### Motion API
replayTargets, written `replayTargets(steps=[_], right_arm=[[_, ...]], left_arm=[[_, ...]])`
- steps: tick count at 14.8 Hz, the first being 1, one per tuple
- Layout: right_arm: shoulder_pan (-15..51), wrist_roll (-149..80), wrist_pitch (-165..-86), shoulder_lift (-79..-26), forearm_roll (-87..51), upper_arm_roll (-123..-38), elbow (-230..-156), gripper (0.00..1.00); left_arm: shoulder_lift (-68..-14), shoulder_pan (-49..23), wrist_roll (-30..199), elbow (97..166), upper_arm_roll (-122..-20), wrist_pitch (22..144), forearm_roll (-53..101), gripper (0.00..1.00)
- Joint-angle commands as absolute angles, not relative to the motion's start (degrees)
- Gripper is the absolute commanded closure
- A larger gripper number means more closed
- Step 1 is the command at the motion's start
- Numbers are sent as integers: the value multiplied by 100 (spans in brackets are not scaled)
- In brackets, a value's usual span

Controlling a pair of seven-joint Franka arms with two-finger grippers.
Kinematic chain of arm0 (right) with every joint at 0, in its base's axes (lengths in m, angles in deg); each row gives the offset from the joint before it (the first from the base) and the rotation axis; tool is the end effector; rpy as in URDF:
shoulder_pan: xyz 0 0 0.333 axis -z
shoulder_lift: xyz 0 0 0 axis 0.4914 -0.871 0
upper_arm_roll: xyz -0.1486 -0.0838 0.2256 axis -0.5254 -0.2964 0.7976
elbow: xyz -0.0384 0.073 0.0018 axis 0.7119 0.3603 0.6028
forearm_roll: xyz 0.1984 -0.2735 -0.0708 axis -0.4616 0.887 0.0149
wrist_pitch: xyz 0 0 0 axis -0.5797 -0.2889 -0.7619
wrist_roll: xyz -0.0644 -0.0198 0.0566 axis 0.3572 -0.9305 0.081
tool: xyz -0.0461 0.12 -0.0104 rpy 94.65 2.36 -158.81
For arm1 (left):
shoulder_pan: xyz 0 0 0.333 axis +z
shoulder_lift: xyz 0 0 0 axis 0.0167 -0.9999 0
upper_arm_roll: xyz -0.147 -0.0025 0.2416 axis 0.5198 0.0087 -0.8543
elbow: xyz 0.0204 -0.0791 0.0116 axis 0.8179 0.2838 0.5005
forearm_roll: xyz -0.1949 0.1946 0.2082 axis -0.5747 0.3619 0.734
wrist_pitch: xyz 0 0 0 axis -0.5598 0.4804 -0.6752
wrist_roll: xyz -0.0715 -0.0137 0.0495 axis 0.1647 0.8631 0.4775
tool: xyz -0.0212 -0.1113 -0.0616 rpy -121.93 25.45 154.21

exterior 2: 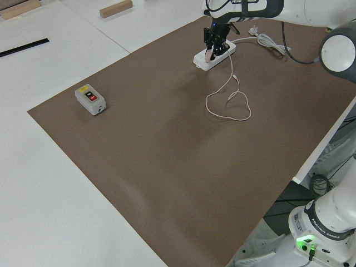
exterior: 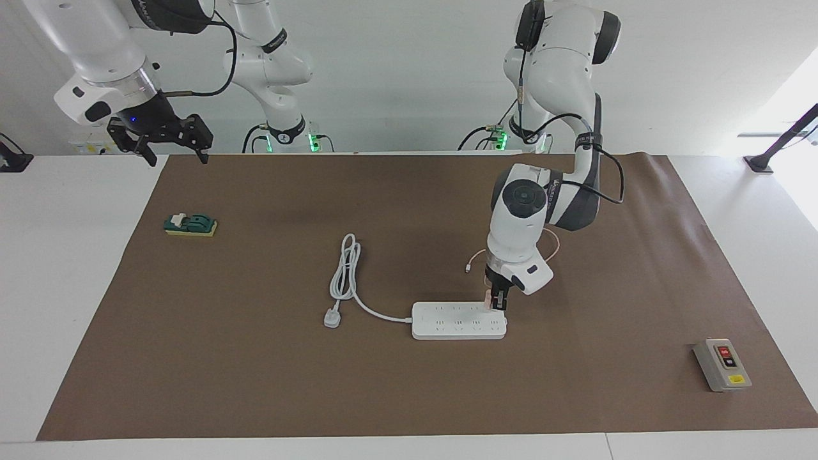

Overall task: Plug charger into power strip
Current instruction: 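Press the pink charger further into the strip socket with the left gripper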

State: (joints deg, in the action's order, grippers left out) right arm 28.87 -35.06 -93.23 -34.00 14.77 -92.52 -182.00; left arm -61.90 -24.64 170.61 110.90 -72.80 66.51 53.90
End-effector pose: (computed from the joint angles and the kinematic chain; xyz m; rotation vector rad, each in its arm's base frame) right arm 0.4771 -0.0400 0.5703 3.1116 0.0905 -0.1317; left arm 0.5855 -0.2670 0.3217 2.4916 1.8762 0.1277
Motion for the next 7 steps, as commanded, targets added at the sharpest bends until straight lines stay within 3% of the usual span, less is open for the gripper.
replayTargets(steps=[1,7], right_arm=[[2917,-3408,-9305,-3262,1590,-9225,-18347,0],[2917,-3408,-9305,-3262,1590,-9225,-18347,0]], left_arm=[[-6516,-2478,17409,11146,-7319,6855,5551,100],[-6630,-2478,17568,11041,-7328,6829,5560,100]])
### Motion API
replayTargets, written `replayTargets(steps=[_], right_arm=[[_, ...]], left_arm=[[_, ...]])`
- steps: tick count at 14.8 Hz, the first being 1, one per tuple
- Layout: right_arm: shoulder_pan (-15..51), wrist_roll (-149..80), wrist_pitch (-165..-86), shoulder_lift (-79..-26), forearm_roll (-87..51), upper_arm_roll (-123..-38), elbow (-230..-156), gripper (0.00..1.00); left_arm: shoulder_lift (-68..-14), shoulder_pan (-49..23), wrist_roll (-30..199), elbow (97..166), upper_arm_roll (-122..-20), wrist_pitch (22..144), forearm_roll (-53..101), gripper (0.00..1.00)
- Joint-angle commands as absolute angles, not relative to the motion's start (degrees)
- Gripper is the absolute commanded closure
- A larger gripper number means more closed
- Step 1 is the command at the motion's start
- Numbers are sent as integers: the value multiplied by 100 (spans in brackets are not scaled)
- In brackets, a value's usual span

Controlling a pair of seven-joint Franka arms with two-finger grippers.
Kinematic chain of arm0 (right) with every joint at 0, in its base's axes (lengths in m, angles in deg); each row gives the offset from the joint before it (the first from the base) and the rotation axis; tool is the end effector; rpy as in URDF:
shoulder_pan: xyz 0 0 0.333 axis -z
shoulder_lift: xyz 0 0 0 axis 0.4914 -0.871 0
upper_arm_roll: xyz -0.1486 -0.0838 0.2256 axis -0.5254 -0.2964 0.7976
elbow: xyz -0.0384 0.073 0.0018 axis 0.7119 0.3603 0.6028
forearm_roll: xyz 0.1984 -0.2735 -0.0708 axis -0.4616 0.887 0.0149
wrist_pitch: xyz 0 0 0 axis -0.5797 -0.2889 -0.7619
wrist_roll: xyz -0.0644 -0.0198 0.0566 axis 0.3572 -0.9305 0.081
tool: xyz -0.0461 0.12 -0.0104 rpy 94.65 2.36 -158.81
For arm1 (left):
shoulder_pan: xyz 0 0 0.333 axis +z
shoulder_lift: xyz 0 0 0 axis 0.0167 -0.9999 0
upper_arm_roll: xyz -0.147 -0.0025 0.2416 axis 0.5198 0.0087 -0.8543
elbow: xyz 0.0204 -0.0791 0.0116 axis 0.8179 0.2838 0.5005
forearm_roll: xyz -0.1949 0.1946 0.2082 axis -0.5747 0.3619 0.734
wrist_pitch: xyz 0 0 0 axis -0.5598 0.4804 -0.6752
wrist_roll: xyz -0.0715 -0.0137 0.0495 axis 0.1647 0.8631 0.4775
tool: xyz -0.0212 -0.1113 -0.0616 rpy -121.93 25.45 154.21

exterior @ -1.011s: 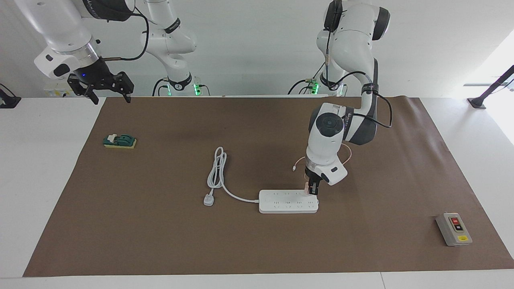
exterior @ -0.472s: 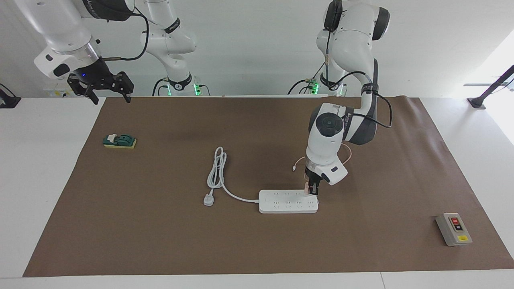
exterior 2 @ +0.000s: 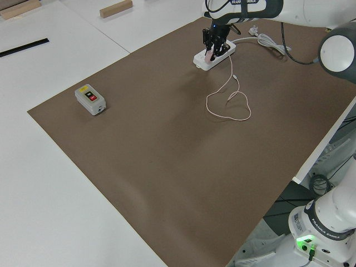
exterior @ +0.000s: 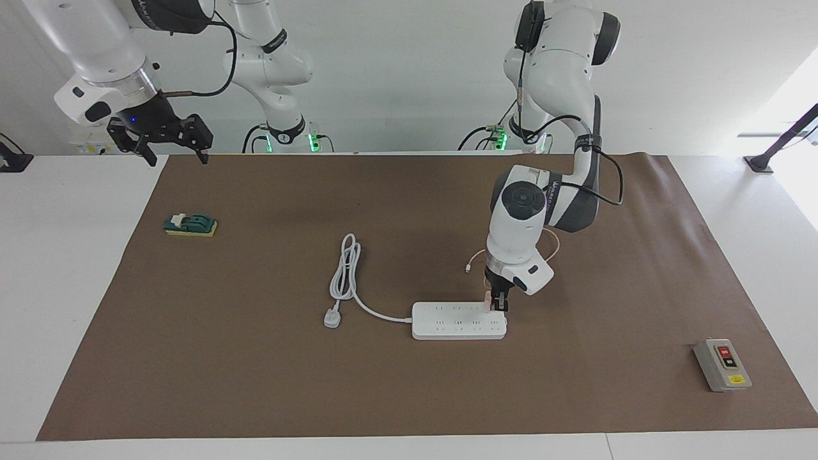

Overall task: Plug charger into power strip
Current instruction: 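Press the pink charger further into the strip socket with the left gripper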

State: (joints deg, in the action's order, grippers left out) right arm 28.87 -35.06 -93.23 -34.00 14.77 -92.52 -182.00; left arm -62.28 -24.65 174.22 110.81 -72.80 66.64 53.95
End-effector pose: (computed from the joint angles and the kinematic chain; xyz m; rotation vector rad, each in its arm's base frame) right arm 0.4771 -0.0400 0.5703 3.1116 0.0905 -0.1317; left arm 0.5860 -0.2673 0.3183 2.4322 1.9529 0.1255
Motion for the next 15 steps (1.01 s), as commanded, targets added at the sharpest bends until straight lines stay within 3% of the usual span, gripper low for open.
replayTargets(steps=[1,12,15], right_arm=[[2917,-3408,-9305,-3262,1590,-9225,-18347,0],[2917,-3408,-9305,-3262,1590,-9225,-18347,0],[2917,-3408,-9305,-3262,1590,-9225,-18347,0]], left_arm=[[-6665,-2486,17568,11023,-7328,6820,5560,100],[-6788,-2416,17471,10822,-7284,6311,5489,100],[-7095,-2381,17445,10304,-7249,5889,5446,100]])
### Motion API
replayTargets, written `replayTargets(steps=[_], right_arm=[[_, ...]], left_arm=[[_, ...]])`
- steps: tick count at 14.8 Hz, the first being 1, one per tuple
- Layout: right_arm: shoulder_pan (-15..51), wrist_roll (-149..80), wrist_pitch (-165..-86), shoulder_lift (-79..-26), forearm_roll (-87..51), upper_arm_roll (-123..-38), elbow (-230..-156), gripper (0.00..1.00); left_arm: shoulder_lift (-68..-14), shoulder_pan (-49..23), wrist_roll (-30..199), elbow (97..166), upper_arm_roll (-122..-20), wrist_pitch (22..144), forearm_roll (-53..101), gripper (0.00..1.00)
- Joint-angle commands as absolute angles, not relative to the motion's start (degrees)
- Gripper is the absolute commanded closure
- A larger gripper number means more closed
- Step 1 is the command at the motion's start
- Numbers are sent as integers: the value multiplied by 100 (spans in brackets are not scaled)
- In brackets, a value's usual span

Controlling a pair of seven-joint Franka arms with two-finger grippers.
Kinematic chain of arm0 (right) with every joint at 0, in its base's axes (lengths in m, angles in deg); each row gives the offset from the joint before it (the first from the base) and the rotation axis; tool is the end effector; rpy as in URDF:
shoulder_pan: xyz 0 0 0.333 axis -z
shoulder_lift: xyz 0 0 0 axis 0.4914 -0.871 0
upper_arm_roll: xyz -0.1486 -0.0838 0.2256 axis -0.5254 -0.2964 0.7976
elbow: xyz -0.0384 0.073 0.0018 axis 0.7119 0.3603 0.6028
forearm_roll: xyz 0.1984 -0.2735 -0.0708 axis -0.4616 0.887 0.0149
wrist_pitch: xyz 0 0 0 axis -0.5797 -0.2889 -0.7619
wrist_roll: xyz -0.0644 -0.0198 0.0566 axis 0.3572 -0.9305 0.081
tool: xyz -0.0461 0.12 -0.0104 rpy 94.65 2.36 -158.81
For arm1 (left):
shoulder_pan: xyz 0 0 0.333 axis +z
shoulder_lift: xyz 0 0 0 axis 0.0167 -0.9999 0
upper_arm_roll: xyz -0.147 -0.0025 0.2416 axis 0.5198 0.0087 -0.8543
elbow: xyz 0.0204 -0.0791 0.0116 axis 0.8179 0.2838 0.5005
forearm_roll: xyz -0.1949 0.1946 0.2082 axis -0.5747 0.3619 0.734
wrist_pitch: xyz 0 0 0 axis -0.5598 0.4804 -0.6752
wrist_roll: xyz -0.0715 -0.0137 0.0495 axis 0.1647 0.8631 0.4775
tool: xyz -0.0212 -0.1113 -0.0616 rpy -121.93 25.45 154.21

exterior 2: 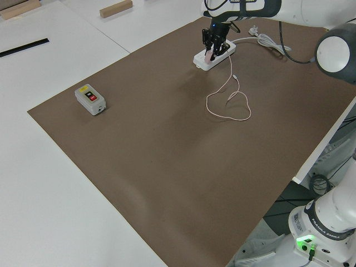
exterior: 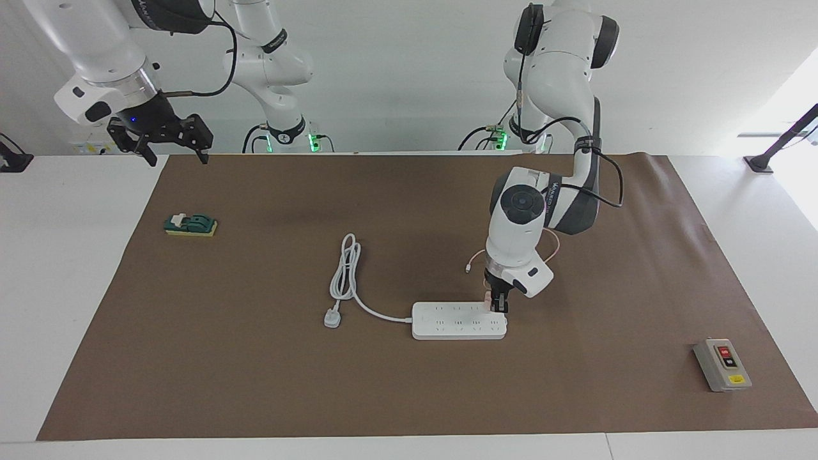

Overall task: Plug charger into power strip
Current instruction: 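Press the pink charger further into the strip socket with the left gripper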

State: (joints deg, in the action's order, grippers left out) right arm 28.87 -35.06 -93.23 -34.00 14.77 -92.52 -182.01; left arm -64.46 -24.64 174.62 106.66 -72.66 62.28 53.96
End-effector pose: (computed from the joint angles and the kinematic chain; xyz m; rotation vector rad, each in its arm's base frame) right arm 0.4771 -0.0400 0.5702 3.1116 0.0905 -0.1320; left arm 0.5907 -0.2694 0.3176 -2.4251 -1.9666 -0.0989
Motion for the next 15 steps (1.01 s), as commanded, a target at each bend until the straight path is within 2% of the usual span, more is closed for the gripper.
replayTargets(steps=[1,10,15], right_arm=[[2917,-3408,-9305,-3262,1590,-9225,-18347,0],[2917,-3408,-9305,-3262,1590,-9225,-18347,0],[2917,-3408,-9305,-3262,1590,-9225,-18347,0]], left_arm=[[-7157,-2303,17436,10224,-7231,5836,5350,100],[-7096,-2249,17172,10311,-7187,6028,5147,100],[-6657,-2152,17181,11076,-7187,6855,5120,100]])
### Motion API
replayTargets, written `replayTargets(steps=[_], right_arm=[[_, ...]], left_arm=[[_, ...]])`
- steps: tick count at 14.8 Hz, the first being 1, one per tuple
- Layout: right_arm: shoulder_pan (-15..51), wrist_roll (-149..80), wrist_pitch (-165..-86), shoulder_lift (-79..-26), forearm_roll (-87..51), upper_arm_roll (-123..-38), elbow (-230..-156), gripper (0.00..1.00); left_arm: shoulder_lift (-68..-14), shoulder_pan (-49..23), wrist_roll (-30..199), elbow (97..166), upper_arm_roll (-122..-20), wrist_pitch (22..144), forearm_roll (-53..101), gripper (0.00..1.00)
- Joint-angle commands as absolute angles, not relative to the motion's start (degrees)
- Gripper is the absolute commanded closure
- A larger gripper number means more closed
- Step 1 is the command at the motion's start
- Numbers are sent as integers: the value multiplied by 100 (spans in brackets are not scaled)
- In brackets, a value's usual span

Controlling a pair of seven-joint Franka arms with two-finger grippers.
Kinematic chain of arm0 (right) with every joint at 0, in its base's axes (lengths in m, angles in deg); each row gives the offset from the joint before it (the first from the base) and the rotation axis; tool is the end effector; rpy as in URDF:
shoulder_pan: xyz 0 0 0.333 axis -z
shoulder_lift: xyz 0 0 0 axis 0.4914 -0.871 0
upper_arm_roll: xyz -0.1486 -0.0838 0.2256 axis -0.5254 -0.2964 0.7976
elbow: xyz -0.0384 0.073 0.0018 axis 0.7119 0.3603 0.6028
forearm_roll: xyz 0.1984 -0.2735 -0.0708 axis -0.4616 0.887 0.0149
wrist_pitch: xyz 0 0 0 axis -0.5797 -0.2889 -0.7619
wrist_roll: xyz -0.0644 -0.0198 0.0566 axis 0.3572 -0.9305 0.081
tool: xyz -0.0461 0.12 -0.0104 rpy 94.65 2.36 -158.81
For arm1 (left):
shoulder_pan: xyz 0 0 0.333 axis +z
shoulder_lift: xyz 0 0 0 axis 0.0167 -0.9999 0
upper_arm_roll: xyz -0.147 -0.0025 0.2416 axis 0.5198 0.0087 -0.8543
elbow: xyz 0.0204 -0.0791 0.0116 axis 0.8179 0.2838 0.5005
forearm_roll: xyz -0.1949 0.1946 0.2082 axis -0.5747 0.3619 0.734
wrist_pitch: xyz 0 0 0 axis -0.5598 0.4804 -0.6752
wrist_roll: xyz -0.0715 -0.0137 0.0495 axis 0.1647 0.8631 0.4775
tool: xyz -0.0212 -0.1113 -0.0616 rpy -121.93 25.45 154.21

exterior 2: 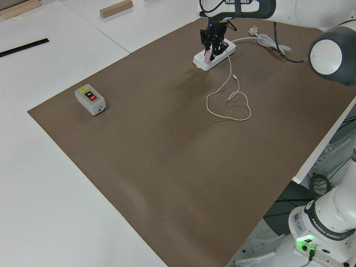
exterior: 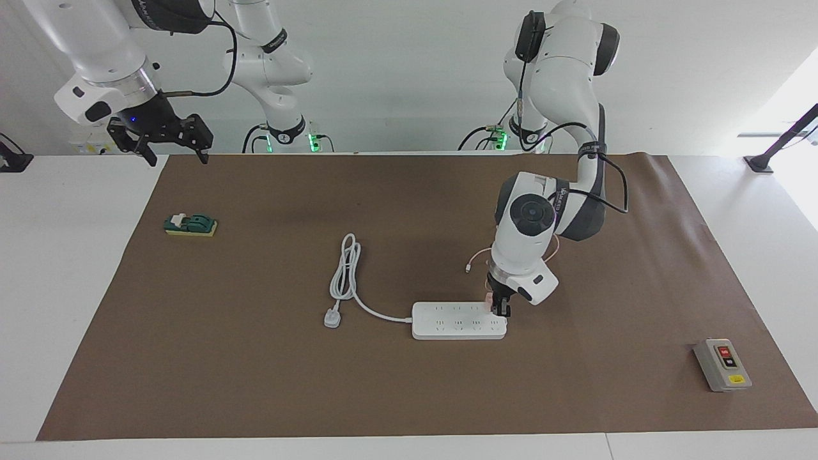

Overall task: Plug charger into power strip
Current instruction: 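Press the pink charger further into the strip socket with the left gripper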

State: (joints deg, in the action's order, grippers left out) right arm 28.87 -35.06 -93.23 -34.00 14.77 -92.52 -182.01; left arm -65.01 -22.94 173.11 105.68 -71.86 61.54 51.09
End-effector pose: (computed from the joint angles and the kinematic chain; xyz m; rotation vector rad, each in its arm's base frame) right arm 0.4771 -0.0400 0.5702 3.1116 0.0905 -0.1320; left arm 0.5954 -0.2626 0.3175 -2.4241 -1.9966 -0.0213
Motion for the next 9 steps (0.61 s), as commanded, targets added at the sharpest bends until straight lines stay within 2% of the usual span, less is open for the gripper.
replayTargets(steps=[1,9], right_arm=[[2917,-3408,-9305,-3262,1590,-9225,-18347,0],[2917,-3408,-9305,-3262,1590,-9225,-18347,0]], left_arm=[[-6674,-2039,17199,11059,-7169,6855,5120,100],[-6815,-2055,17041,10699,-7178,6479,5199,100]])
